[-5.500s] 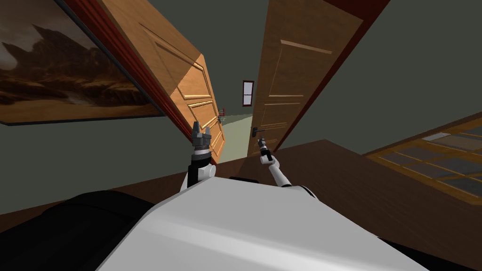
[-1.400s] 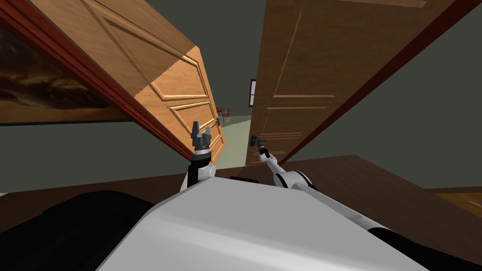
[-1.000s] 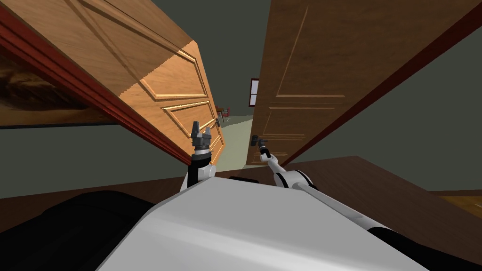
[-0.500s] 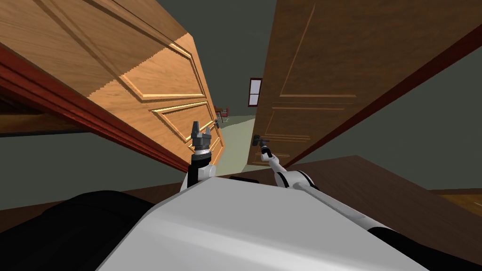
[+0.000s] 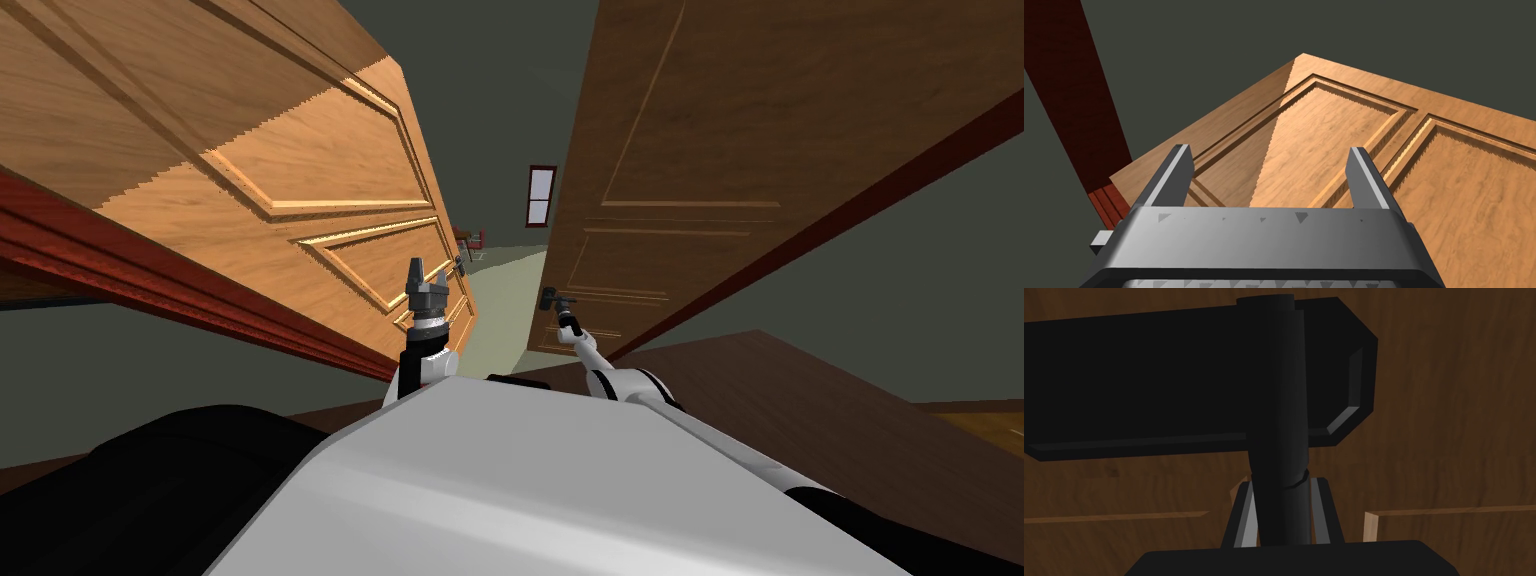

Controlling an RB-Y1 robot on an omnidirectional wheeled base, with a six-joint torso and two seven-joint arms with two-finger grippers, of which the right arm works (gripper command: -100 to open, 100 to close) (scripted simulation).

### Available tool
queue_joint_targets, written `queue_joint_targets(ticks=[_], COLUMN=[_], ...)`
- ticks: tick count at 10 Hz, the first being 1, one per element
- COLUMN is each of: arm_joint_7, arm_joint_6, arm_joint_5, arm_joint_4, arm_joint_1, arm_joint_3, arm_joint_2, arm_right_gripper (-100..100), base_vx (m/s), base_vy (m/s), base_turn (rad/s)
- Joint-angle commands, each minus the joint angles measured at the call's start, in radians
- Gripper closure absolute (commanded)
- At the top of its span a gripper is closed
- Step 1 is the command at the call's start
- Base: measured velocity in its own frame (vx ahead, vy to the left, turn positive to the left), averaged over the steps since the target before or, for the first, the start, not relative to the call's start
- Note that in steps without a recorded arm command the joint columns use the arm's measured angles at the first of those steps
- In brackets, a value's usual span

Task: Push the door open

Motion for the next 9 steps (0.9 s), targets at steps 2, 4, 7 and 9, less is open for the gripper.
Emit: queue_joint_targets(ticks=[2, 4, 7, 9], arm_joint_7=[-0.003, 0.005, 0.011, 0.021], arm_joint_6=[-0.030, -0.030, -0.030, -0.029], arm_joint_5=[-0.004, -0.011, -0.015, -0.024], arm_joint_4=[0.049, 0.051, 0.052, 0.054], arm_joint_1=[-0.026, -0.023, -0.022, -0.018], arm_joint_3=[-0.011, -0.029, -0.042, -0.066], arm_joint_2=[-0.017, -0.025, -0.031, -0.042], arm_right_gripper=[100, 100, 100, 100], base_vx=[0.031, 0.034, 0.104, 0.152], base_vy=[0.022, 0.031, 0.094, 0.125], base_turn=[0.003, -0.016, -0.058, -0.074])
